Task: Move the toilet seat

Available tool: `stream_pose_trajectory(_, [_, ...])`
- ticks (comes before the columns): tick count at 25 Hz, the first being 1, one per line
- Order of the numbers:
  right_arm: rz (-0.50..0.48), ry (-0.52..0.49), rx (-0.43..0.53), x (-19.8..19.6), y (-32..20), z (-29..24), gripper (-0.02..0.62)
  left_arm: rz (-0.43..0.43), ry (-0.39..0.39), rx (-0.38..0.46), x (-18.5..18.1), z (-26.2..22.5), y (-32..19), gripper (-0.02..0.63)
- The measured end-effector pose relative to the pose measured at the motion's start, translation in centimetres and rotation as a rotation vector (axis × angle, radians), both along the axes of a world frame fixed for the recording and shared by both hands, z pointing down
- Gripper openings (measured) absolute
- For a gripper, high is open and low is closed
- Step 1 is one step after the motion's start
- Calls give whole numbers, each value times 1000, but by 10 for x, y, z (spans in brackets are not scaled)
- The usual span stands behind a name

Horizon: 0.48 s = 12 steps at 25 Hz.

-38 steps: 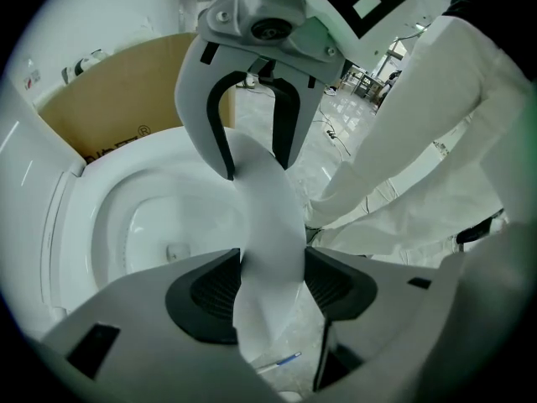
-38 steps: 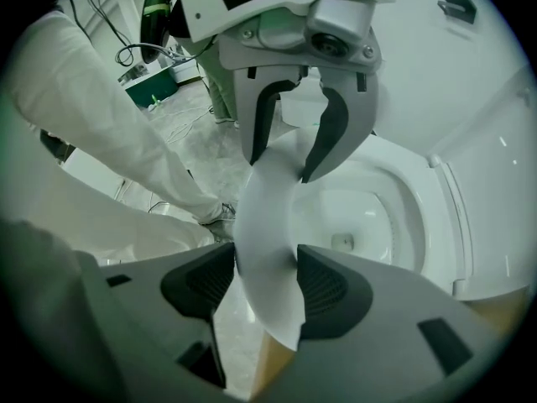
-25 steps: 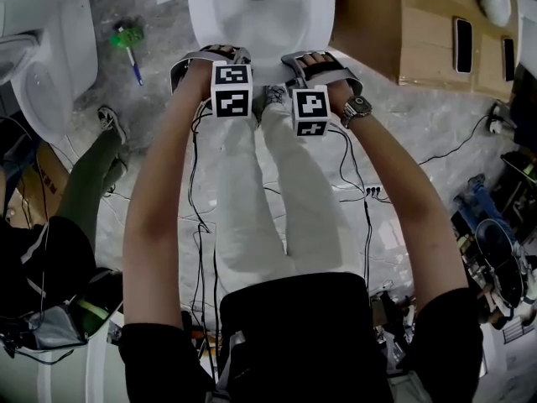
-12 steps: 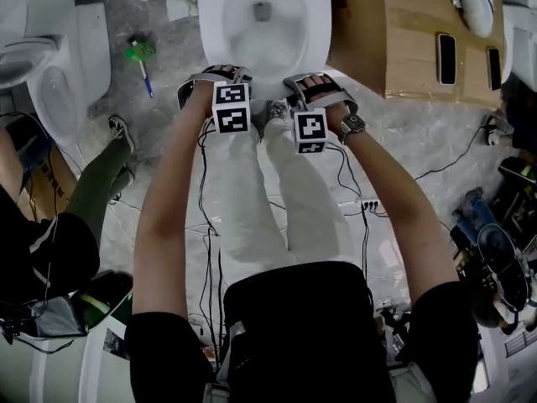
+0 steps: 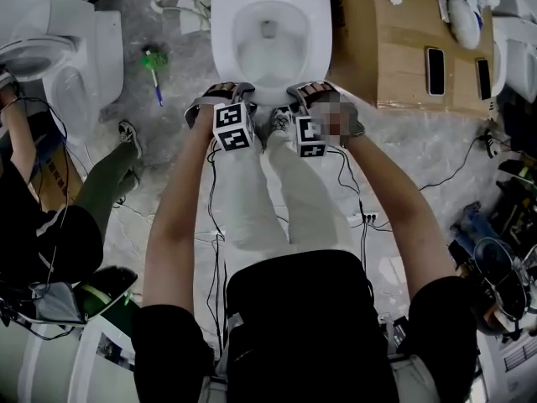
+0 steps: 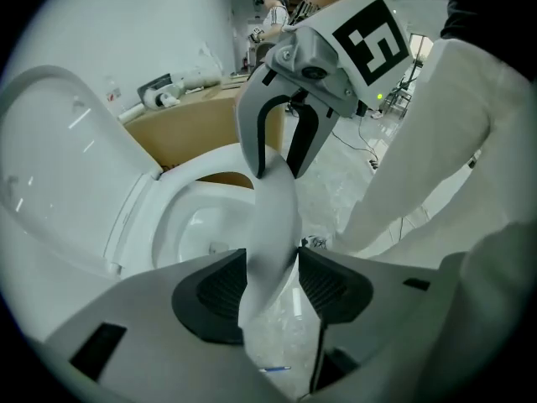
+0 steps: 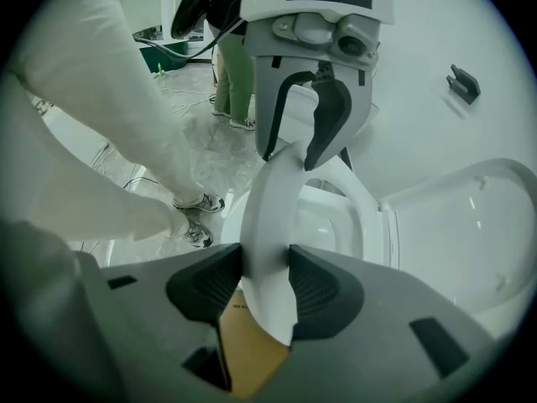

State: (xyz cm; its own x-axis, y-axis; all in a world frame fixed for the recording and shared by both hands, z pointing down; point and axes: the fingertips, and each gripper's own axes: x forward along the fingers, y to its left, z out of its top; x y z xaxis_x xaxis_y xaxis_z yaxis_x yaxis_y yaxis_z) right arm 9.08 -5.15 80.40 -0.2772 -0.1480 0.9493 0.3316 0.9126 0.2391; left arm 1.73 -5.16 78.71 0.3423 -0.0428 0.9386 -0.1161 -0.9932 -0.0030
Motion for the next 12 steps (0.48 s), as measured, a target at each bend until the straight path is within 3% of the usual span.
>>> stream_pose_trajectory(12, [60,-43,41,0,-17,-41,163,-187,26,168,1,-40,-16,204])
